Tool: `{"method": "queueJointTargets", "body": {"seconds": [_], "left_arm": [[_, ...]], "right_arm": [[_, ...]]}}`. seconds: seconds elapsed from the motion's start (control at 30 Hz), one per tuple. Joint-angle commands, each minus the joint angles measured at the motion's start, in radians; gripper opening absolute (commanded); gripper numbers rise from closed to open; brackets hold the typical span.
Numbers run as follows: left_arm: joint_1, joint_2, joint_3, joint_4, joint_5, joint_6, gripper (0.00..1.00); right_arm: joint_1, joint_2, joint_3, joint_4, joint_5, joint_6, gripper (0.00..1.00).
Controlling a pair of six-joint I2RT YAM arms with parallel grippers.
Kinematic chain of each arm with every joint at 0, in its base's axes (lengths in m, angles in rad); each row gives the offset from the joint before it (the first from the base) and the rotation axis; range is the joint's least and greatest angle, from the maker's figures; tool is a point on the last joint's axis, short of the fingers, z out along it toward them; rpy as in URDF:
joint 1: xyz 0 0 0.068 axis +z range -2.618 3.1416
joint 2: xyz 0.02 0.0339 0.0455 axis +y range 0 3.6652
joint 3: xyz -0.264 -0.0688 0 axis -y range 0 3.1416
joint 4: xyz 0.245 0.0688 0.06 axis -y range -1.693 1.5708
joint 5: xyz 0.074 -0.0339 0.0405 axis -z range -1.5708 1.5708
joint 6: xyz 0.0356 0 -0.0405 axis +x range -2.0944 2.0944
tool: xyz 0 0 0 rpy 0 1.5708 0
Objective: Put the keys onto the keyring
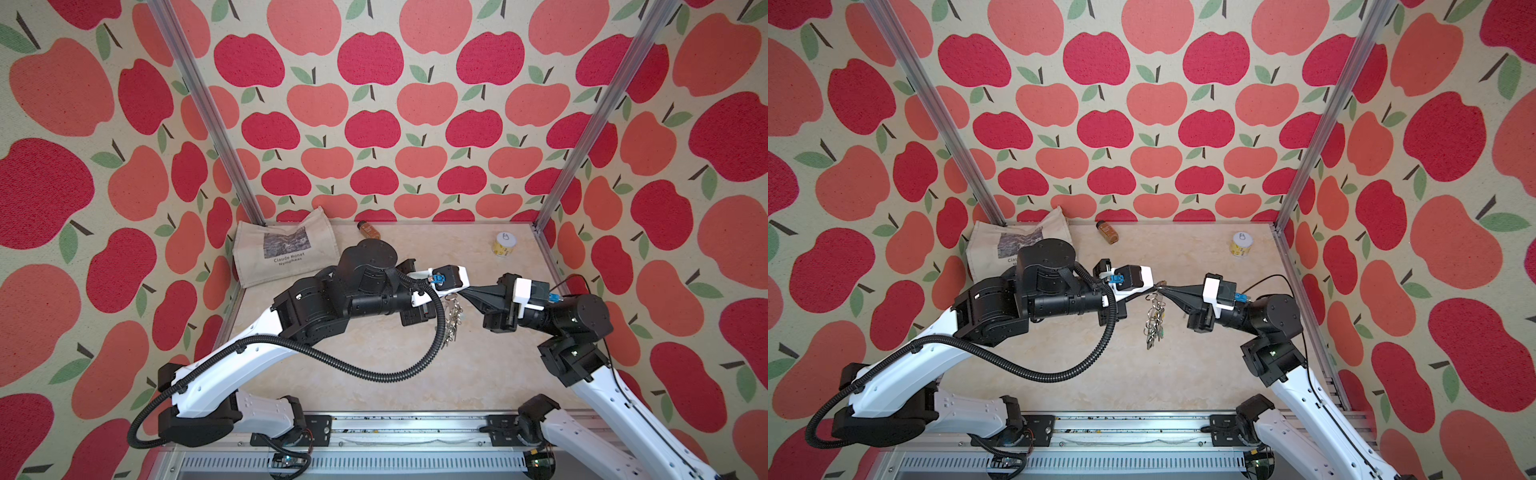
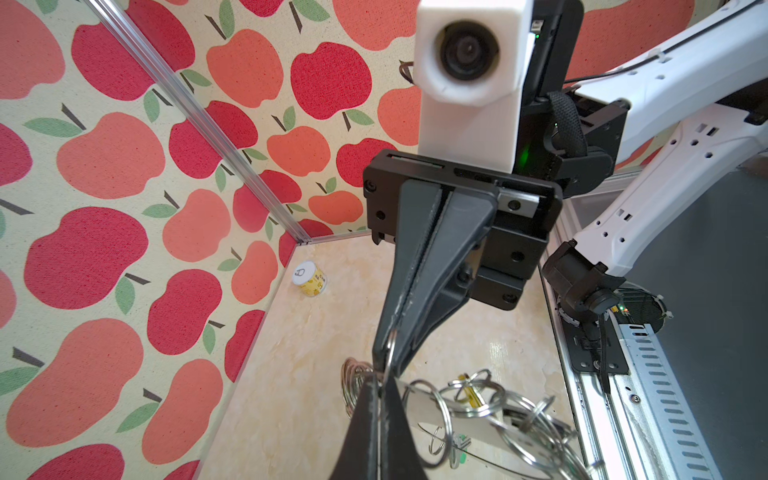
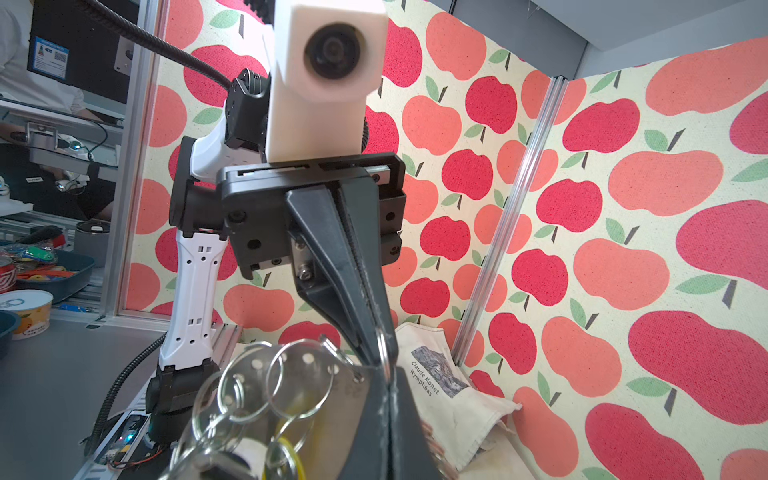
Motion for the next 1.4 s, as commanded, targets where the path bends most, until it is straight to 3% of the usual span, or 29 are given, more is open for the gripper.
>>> {"method": "queueJointTargets", "body": {"seconds": [0.0, 0.07, 0.3, 0.5, 0.67, 0.77, 1.03, 1.23, 1.37], "left_arm": [[0.002, -0.012, -0.011, 0.045, 0.011, -0.004, 0.00], [0.001, -0.015, -0.011, 0.044, 0.000, 0.005, 0.00], [-0.039, -0.023, -0.021, 0.012, -0.192, 0.098, 0.00], [-0.052, -0.046, -0.076, 0.023, -0.283, 0.143, 0.00], [-0.048, -0.089, -0.156, 0.055, -0.305, 0.143, 0.00], [-0.042, -0.112, -0.192, 0.070, -0.303, 0.126, 0.00], [0.008, -0.176, -0.270, 0.088, -0.260, 0.033, 0.00], [0.018, -0.214, -0.329, 0.094, -0.267, -0.007, 0.00], [0.035, -0.254, -0.393, 0.121, -0.267, -0.034, 0.00]], "right_arm": [[-0.001, 0.003, 0.030, 0.019, -0.013, 0.028, 0.00], [-0.002, 0.001, 0.028, -0.010, -0.007, 0.021, 0.00], [-0.002, -0.089, 0.016, -0.307, 0.132, -0.116, 0.58], [-0.003, -0.130, 0.045, -0.562, 0.264, -0.128, 0.81], [-0.004, -0.095, 0.098, -0.758, 0.377, -0.073, 0.89], [-0.005, -0.065, 0.115, -0.823, 0.399, -0.052, 0.98], [-0.049, 0.009, 0.100, -0.885, 0.517, 0.037, 0.99], [-0.101, 0.154, 0.128, -0.985, 0.557, 0.096, 0.99], [-0.112, 0.266, 0.130, -1.057, 0.690, 0.154, 0.99]]}}
